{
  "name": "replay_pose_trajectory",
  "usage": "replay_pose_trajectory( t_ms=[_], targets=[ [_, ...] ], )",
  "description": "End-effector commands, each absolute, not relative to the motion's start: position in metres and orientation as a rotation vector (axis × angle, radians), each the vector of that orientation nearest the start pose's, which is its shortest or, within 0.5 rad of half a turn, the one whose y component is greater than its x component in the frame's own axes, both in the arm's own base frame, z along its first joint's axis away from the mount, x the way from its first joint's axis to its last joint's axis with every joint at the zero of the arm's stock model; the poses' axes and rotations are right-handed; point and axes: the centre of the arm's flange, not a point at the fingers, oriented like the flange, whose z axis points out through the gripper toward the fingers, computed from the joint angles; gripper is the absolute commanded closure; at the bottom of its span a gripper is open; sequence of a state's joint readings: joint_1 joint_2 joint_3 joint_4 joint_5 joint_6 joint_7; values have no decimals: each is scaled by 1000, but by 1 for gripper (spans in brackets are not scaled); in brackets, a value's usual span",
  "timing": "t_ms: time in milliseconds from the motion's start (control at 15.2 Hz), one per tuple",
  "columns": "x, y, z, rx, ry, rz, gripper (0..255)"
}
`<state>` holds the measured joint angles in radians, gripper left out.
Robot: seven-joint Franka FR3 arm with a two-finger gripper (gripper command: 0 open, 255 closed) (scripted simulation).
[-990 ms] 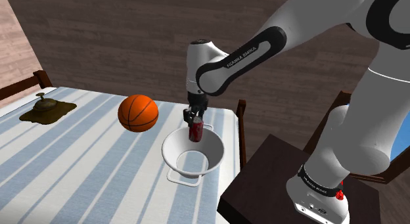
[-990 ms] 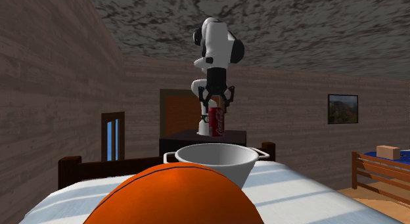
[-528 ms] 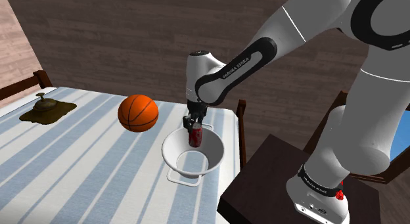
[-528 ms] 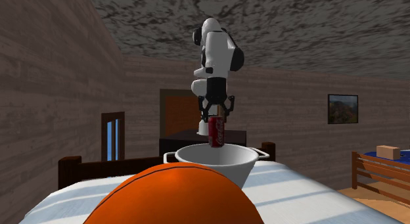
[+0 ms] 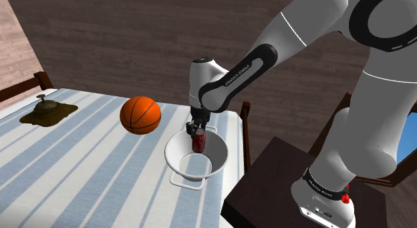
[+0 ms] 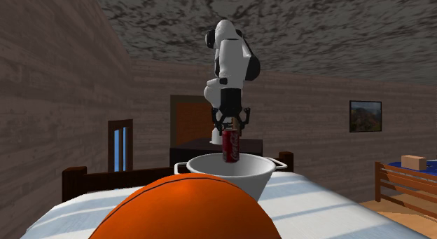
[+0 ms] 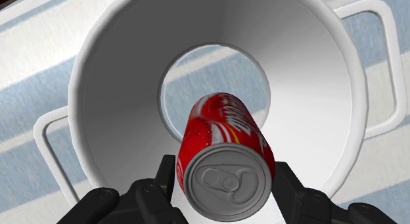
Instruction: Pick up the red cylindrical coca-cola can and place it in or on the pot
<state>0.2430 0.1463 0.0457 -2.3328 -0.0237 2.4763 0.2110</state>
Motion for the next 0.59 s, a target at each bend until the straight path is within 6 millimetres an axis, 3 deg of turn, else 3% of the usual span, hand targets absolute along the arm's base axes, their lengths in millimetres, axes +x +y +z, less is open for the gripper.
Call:
replay_pose_trajectory(
  t_ms=[0,66,132,462,528],
  targets=[
    [495,147,274,-3146,-151,0,255],
    [495,147,274,-3146,-151,0,255],
    [495,147,275,-3146,-151,0,0],
    [495,147,275,-3146,-151,0,0],
    [495,147,288,-3146,-151,0,0]
  ],
)
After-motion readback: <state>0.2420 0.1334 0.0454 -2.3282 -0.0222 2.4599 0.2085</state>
